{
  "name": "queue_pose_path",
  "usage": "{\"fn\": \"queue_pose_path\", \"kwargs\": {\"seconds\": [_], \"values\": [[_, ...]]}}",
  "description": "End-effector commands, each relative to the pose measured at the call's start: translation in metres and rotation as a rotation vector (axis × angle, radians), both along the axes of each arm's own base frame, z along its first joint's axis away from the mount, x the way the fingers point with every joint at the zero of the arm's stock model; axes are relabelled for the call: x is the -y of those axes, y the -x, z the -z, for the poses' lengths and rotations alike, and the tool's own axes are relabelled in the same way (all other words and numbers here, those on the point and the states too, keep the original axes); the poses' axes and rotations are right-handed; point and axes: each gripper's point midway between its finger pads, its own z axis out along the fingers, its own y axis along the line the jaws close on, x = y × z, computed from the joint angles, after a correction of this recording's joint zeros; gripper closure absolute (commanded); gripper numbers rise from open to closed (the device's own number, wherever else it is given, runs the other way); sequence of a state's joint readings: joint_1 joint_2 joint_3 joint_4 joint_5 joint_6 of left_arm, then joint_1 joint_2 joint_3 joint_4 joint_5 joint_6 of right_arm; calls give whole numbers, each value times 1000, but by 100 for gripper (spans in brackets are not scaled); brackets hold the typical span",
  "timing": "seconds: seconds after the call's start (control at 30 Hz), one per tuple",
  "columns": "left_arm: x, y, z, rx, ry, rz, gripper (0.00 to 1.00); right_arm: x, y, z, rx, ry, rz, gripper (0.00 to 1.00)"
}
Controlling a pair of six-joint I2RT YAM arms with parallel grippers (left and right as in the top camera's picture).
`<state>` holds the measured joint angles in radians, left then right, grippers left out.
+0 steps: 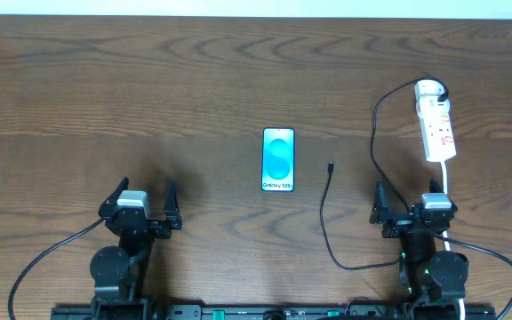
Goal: Plug charger to phone and switch on socket
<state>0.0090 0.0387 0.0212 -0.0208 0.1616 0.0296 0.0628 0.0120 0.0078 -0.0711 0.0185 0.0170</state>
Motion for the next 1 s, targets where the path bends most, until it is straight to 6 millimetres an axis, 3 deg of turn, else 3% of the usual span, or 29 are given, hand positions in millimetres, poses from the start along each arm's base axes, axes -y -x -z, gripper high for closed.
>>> {"fn": "queue_pose_path", "kwargs": {"seconds": [0.0,0.83,0.97], "values": [[5,1,17,-53,3,23,9,2,0,0,1,12,7,1],[5,1,16,-49,4,24,9,2,0,0,1,12,7,1],[5,1,14,-48,79,13,9,2,0,1,1,12,7,1]]}}
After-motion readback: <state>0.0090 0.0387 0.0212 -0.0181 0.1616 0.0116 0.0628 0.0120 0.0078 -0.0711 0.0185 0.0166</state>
